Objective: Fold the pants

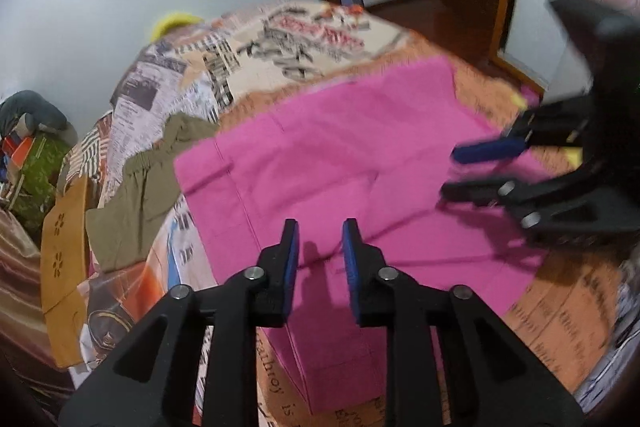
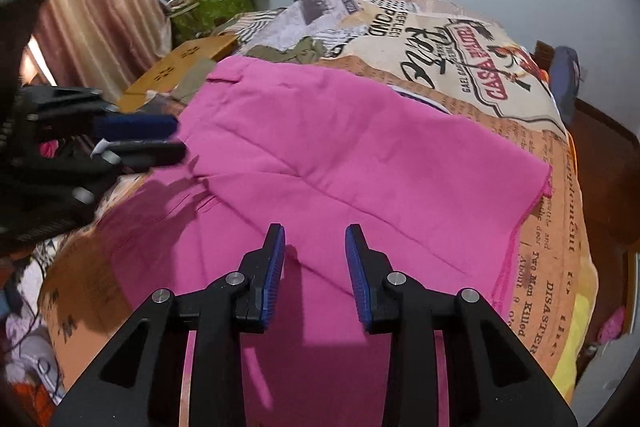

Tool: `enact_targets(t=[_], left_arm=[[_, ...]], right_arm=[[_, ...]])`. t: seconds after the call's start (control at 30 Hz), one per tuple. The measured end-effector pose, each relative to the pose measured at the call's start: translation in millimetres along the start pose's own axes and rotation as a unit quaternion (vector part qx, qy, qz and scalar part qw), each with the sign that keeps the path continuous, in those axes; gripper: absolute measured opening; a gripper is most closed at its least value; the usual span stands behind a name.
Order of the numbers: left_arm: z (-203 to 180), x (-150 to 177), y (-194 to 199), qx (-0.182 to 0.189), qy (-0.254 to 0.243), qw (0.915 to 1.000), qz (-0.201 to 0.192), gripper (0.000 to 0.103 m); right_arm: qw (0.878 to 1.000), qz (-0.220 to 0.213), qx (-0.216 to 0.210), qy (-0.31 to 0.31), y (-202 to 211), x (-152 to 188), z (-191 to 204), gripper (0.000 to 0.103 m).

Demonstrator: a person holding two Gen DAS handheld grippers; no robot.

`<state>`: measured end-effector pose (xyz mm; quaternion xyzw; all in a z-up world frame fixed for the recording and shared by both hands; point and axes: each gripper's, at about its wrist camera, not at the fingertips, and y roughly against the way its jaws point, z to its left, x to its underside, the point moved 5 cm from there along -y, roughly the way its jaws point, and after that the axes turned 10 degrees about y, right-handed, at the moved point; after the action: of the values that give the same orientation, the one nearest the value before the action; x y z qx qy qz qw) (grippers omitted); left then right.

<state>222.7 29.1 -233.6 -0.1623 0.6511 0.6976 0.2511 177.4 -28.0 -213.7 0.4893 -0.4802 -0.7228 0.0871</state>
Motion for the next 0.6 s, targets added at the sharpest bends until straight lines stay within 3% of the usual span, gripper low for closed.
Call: enact_targets(t=[0.1,0.3,0.37,0.43,0.6], left_arm=[[-7,10,-20,-0.014,-0.026,0.9992,0.026,0.033],[-12,6,-31,-0.017,-0.047,0.9986,0.020,0.034],[-12,2,-34,-0.012,-0.045,0.9987,0.022,0.030],[-9,-5,-35,0.001,-0.029,0.9993,0.025,0.016],[-4,-23,-24,0.025,0.002,0.9997,0.007,0.011]], right_arm=[[1.000,0.009,0.001,0.011,-2,3,3,0.039],[0.999,0.032,-0.023,-0.009,-18,12,-1,0.039],[0.999,0.033,-0.026,-0.011,-18,11,-2,0.039],[0.999,0.032,-0.022,-0.005,-16,9,-2,0.039],[0.999,0.030,-0.001,0.021,-18,3,1,0.039]])
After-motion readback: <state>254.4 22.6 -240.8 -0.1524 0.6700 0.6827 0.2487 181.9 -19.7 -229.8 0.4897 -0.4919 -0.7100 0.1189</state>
